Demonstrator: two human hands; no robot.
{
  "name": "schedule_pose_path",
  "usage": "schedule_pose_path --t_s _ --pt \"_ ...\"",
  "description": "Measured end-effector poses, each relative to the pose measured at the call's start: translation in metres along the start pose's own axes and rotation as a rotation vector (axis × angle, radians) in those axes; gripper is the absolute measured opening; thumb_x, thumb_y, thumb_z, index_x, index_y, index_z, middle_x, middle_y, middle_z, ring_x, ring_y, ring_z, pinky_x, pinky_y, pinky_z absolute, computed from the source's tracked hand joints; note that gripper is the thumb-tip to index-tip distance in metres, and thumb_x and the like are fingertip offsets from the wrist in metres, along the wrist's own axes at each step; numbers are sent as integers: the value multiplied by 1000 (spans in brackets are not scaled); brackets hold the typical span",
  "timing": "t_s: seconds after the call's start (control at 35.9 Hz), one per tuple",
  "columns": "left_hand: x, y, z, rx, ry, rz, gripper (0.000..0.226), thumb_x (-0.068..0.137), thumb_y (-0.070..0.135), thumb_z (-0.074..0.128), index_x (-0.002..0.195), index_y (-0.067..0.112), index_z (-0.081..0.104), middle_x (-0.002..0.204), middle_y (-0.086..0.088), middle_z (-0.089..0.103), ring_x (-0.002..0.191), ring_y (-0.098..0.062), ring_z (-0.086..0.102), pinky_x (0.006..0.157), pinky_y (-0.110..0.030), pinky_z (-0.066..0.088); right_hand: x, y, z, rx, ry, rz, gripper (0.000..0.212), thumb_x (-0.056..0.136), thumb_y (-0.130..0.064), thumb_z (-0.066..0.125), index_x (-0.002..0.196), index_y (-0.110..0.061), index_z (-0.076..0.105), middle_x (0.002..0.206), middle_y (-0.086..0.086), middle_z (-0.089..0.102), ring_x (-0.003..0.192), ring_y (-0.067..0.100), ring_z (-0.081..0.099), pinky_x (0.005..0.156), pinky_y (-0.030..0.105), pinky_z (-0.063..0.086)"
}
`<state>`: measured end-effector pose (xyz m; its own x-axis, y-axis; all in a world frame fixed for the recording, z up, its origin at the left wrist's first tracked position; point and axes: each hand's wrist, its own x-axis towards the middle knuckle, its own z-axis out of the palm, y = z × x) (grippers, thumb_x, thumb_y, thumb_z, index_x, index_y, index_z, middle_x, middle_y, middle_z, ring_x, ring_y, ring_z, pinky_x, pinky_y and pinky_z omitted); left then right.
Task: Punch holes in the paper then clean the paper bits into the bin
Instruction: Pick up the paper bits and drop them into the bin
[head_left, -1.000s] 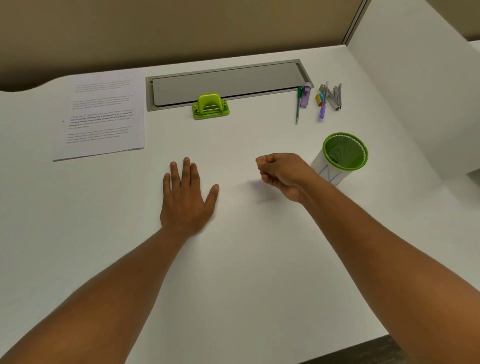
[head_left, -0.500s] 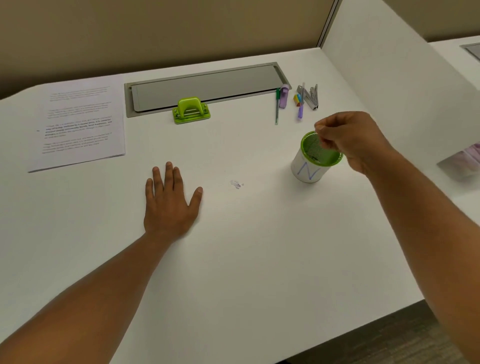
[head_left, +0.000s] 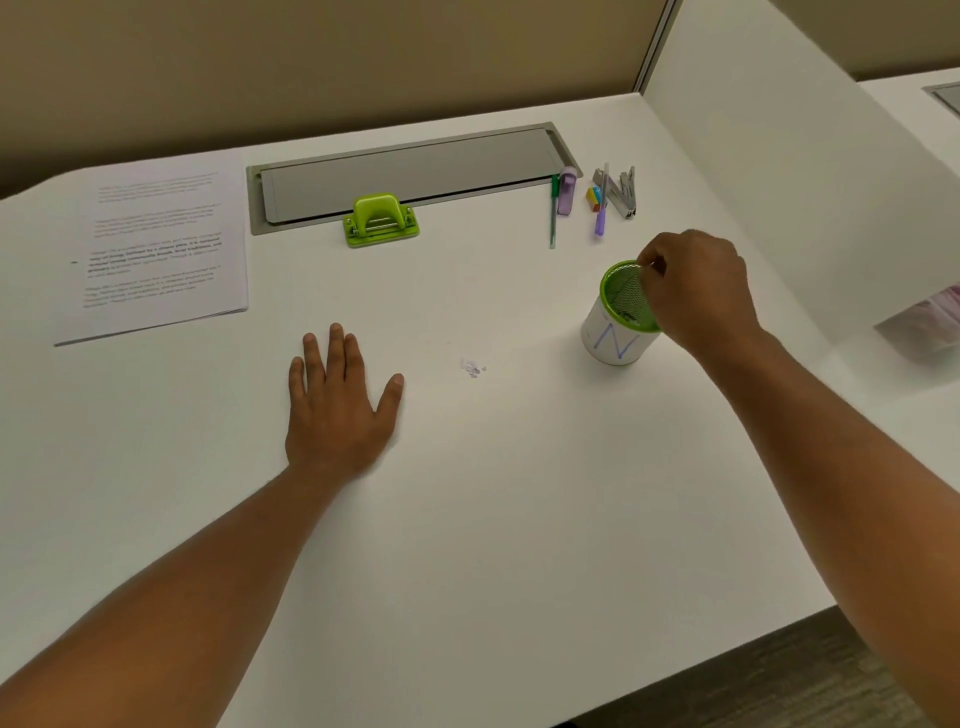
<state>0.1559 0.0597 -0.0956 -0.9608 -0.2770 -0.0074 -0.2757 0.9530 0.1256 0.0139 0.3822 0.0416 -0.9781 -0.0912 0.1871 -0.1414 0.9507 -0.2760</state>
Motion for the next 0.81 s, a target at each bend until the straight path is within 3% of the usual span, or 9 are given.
schedule_pose_path --t_s 0.14,0.33,0.47,0.58,0.7,0.81 --pt "1 -1 0 2 -14 -5 84 96 66 12 157 8 12 166 -7 3 153 -31 -2 124 -48 4 -1 -4 1 -62 -90 -30 30 89 -10 54 116 -13 66 108 15 65 100 33 57 75 35 43" --pt "0 -1 -1 8 -14 -8 84 96 66 11 157 10 10 167 -6 0 153 -29 -5 124 -47 3 -14 -39 4 83 78 -176 25 92 -17 51 107 -12 71 100 13 67 92 34 62 77 37 46" --pt "0 0 0 5 -8 -5 83 96 66 13 157 9 11 167 -6 2 153 -30 -4 124 -48 4 -41 -76 48 153 -214 -314 22 92 -29 59 108 -18 70 97 6 65 90 28 62 76 32 43" --pt "0 0 -1 10 -1 -11 83 96 66 13 157 9 13 166 -6 3 153 -30 -3 124 -47 5 -55 -87 85 175 -370 -305 28 91 -33 63 113 -16 68 101 4 65 92 24 61 74 28 40" --pt "1 -1 0 20 3 -10 83 96 66 12 157 9 13 166 -7 4 153 -31 -1 124 -48 6 -59 -86 109 171 -407 -311 23 90 -32 64 103 -14 68 94 4 60 86 25 58 69 30 42" --pt "2 -1 0 15 4 -5 83 96 66 14 157 9 13 166 -7 4 153 -32 -1 124 -48 5 -62 -85 120 154 -328 -359 17 92 -27 61 97 -12 68 89 5 59 82 26 56 68 36 49"
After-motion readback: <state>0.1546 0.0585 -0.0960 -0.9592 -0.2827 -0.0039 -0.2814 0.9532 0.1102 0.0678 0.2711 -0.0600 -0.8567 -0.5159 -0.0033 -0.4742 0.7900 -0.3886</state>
